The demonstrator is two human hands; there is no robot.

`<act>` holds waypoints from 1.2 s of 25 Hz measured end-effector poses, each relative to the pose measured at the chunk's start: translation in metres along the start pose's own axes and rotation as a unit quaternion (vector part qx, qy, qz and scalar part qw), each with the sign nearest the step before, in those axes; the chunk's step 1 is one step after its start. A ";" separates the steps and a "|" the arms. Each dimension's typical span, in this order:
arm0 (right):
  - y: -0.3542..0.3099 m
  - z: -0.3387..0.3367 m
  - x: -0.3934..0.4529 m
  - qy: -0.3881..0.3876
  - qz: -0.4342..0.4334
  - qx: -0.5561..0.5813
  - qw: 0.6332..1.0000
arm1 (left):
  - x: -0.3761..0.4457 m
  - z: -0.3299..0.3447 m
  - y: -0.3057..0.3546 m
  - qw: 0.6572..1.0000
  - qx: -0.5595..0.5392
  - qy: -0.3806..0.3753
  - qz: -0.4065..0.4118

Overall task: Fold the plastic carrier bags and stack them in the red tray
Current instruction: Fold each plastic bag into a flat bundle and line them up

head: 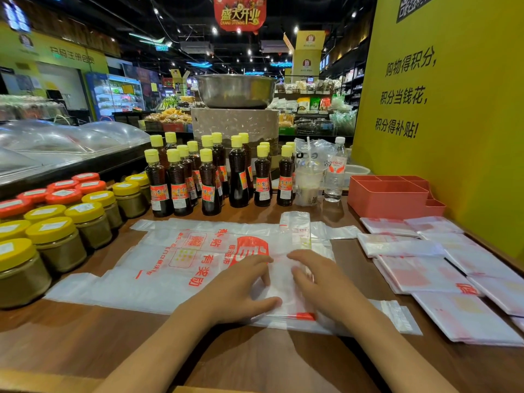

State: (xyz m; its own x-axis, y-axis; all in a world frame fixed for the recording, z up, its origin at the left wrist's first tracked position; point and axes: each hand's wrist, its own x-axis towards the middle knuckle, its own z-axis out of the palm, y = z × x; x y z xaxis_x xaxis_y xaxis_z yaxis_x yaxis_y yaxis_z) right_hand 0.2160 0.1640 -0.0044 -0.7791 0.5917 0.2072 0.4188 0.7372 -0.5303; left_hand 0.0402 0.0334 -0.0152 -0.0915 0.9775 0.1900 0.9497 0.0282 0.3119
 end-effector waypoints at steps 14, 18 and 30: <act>0.005 -0.001 -0.006 -0.118 0.040 -0.071 0.990 | 0.003 0.007 0.003 0.997 0.013 -0.071 -0.011; 0.000 0.000 -0.006 -0.107 -0.022 -0.058 0.992 | 0.002 0.011 0.003 0.994 0.045 -0.097 -0.008; -0.001 0.017 -0.005 -0.186 -0.027 -0.265 0.946 | 0.002 0.011 0.001 0.983 0.115 -0.143 -0.025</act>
State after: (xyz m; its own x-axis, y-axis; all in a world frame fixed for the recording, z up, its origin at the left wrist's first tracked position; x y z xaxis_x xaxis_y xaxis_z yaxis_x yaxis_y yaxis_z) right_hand 0.2114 0.1542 -0.0191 -0.8754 0.4646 -0.1334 0.4711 0.8818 -0.0206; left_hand 0.0440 0.0375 -0.0249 -0.0824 0.9916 -0.1002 0.9918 0.0914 0.0889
